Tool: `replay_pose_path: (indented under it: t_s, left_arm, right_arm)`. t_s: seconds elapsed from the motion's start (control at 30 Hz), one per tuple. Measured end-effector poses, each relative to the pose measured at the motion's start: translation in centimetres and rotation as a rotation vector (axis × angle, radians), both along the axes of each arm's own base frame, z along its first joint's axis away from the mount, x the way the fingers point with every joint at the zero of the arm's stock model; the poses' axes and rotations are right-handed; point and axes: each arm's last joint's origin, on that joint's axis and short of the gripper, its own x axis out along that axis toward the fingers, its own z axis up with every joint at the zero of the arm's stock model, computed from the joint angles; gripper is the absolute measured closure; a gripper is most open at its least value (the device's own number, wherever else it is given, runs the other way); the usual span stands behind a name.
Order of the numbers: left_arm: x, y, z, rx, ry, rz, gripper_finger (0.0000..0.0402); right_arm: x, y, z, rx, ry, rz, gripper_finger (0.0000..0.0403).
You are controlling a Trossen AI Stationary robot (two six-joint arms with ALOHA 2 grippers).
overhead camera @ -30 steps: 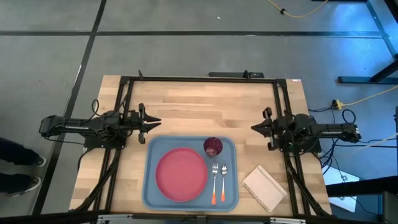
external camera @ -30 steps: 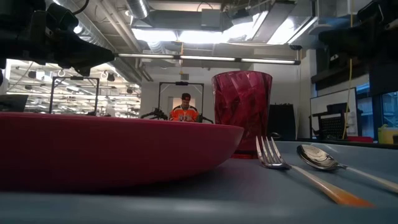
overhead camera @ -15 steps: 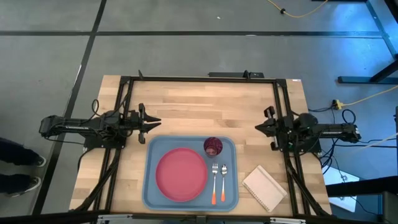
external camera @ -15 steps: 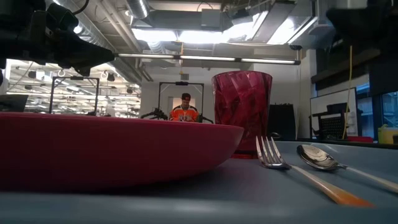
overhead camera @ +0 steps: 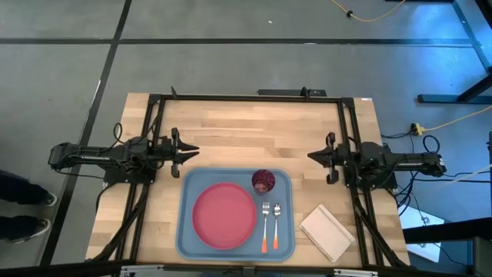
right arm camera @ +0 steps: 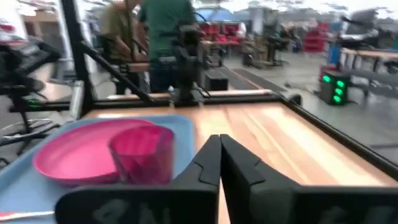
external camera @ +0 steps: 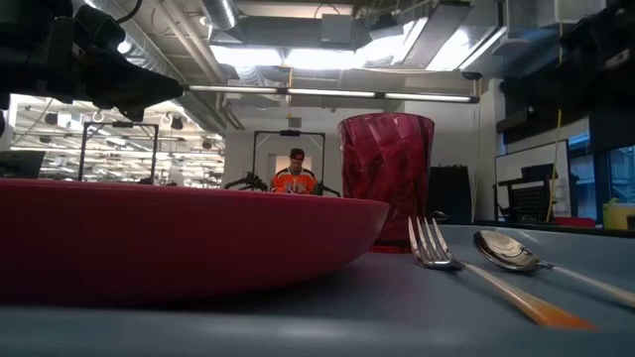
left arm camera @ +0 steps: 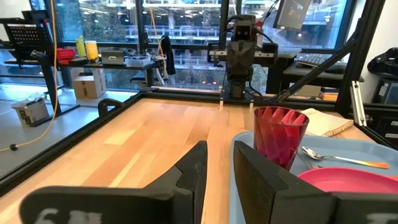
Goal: Pick and place plate/cup/fork/spoon on tray
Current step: Return to Home Position
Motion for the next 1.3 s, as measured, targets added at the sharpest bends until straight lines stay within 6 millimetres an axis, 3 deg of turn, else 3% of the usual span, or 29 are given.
replay_pose_path:
  t_s: [0.27, 1.03, 1.23, 1.3]
  left_arm:
    - [0.0, 0.0, 0.0, 0.000, 0.000, 0.000, 0.0331]
    - [0.0, 0.0, 0.0, 0.029, 0.002, 0.000, 0.0331]
    - [-0.1, -0.9, 0.6, 0.018, -0.031, -0.314, 0.0331]
    - [-0.3, -1.0, 1.4, 0.019, -0.066, -0.346, 0.0331]
  right_arm:
    - [-0.2, 0.2, 0.0, 0.004, -0.010, 0.084, 0.0395]
    - [-0.2, 0.2, -0.1, -0.022, 0.010, 0.085, 0.0395]
    - [-0.2, 0.2, -0.2, -0.025, 0.011, 0.083, 0.0395]
    - [-0.2, 0.2, -0.2, -0.026, 0.012, 0.070, 0.0395]
